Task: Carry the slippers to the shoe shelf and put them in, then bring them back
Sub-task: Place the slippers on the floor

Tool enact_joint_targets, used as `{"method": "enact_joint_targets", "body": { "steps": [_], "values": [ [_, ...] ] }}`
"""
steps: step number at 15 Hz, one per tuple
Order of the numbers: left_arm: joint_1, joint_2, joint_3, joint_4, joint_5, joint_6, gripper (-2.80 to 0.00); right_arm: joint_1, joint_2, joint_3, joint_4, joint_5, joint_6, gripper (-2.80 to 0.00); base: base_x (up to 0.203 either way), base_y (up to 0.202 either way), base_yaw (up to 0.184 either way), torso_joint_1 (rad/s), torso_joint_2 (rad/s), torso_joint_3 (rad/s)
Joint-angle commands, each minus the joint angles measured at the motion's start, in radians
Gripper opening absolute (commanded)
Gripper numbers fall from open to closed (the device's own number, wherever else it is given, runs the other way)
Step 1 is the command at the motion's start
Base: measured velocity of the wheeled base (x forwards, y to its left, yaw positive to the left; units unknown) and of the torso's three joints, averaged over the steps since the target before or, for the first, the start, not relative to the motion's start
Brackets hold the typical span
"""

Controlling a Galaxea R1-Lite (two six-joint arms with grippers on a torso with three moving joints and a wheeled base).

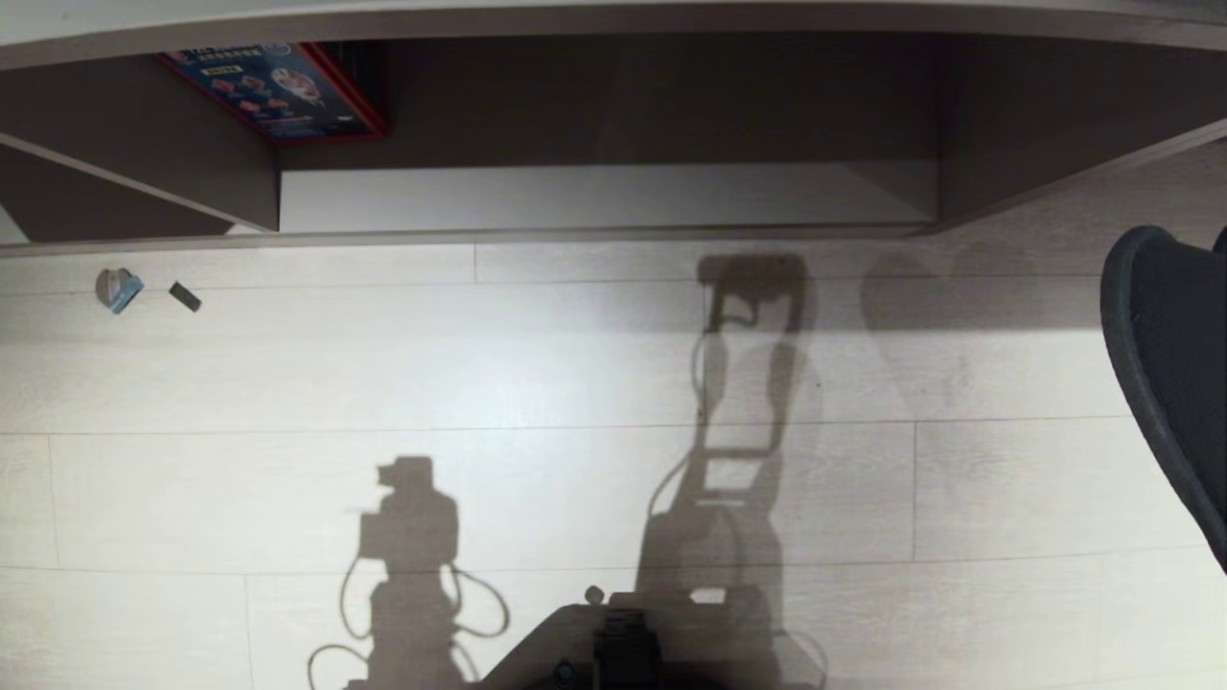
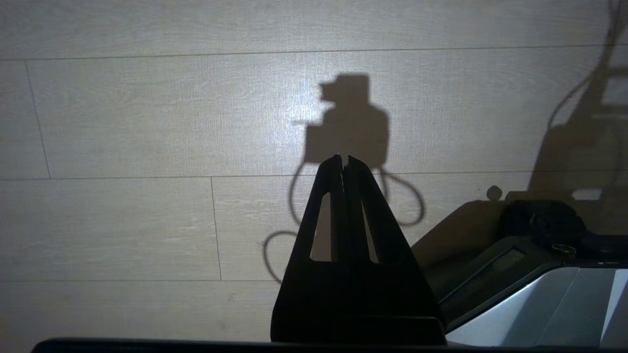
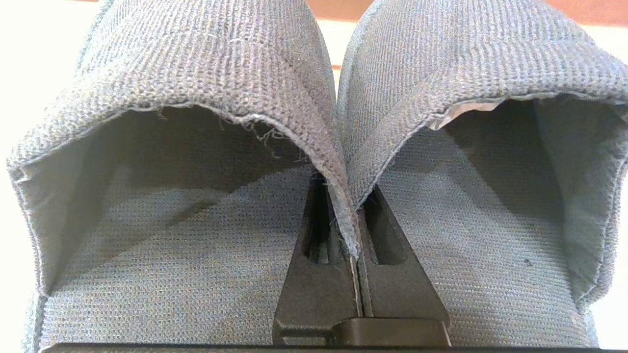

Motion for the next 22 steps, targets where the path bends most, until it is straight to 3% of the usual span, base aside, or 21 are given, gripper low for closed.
{"method": "enact_joint_targets", "body": {
  "steps": [1,3,7,8,11,12,16,22],
  "values": [
    [0.000,0.000,0.000,0.000,0.000,0.000,-2.80,-0.042,-0.050,0.023,-0.004,0.048,-0.005,-2.80,0.000,0.000,0.000,-0.002,0.01,0.202],
    [0.000,0.000,0.000,0.000,0.000,0.000,-2.80,-0.057,-0.142,0.082,-0.001,0.114,-0.011,-2.80,0.000,0.000,0.000,0.000,0.00,0.207],
    [0.000,0.000,0.000,0.000,0.000,0.000,-2.80,-0.067,-0.262,0.209,0.004,0.135,-0.013,-2.80,0.000,0.000,0.000,-0.001,0.00,0.204],
    [0.000,0.000,0.000,0.000,0.000,0.000,-2.80,-0.067,-0.292,0.217,0.053,0.136,-0.013,-2.80,0.000,0.000,0.000,-0.001,0.00,0.203],
    [0.000,0.000,0.000,0.000,0.000,0.000,-2.80,-0.068,-0.463,0.217,0.362,0.131,-0.018,-2.80,0.000,0.000,0.000,0.000,0.00,0.202],
    [0.000,0.000,0.000,0.000,0.000,0.000,-2.80,-0.068,-0.497,0.217,0.445,0.102,-0.022,-2.80,0.000,0.000,0.000,-0.006,0.01,0.212],
    [0.000,0.000,0.000,0.000,0.000,0.000,-2.80,-0.068,-0.548,0.217,0.552,-0.077,-0.054,-2.80,0.000,0.000,0.000,0.004,0.00,0.202],
    [0.000,0.000,0.000,0.000,0.000,0.000,-2.80,-0.066,-0.545,0.216,0.588,-0.083,-0.034,-2.80,0.000,0.000,0.000,0.002,0.00,0.204]
  ]
}}
